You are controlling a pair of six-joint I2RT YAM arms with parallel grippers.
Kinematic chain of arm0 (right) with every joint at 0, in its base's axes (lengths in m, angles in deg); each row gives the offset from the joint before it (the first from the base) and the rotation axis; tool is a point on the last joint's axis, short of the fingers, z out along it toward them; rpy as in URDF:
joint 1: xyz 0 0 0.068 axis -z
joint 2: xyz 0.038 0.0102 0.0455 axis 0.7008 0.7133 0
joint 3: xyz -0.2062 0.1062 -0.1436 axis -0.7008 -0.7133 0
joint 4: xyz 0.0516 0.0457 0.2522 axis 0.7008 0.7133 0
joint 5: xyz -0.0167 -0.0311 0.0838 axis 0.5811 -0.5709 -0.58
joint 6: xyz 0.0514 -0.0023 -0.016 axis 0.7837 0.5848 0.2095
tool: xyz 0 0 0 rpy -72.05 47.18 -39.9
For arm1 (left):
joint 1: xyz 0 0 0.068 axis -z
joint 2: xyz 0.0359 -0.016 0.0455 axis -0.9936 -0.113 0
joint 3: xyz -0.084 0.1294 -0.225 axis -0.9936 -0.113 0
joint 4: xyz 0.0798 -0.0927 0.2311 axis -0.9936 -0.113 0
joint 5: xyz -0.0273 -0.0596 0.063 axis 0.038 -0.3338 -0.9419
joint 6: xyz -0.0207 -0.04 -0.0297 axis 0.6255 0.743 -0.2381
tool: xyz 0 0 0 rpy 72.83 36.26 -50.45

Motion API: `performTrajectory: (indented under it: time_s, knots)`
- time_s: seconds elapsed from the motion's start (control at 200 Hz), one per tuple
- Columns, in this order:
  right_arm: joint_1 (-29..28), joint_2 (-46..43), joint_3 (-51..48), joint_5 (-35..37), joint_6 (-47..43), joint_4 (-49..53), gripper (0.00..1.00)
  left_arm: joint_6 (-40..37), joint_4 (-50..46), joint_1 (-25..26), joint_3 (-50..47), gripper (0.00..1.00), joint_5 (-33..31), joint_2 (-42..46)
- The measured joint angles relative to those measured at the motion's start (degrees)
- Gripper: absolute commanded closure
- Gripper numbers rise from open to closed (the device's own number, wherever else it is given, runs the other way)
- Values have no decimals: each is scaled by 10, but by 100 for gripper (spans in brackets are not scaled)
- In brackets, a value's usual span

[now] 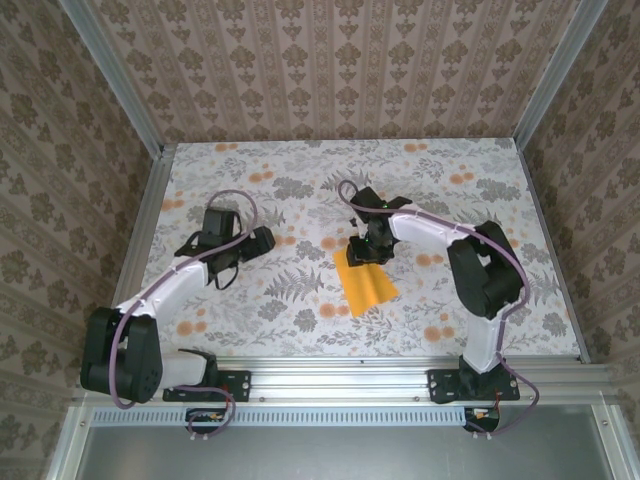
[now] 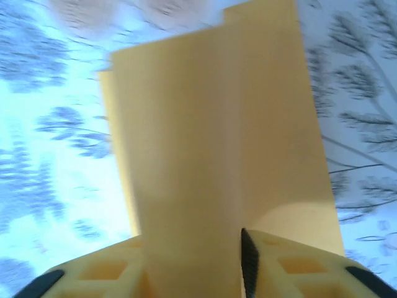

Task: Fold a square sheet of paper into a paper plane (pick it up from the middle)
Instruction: First fold in half a square sheet of paper at the center of the table.

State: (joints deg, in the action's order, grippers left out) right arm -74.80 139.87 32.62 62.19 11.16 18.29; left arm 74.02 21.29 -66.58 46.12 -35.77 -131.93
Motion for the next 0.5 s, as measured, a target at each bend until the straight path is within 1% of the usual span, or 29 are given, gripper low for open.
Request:
performTrajectory:
  time_s: [0.115, 0.23, 0.375, 0.5]
  knots:
    - [2, -45, -17, -80, 49, -71, 71, 19, 29, 10, -24, 14, 37, 0]
    - [9, -63, -39, -158, 102, -161, 71, 43, 80, 27, -49, 18, 84, 0]
    - [27, -53, -79, -231, 164, -263, 71, 83, 156, 50, -64, 21, 141, -12]
    - [45, -17, -102, -266, 194, -323, 70, 107, 209, 70, -65, 24, 167, -43]
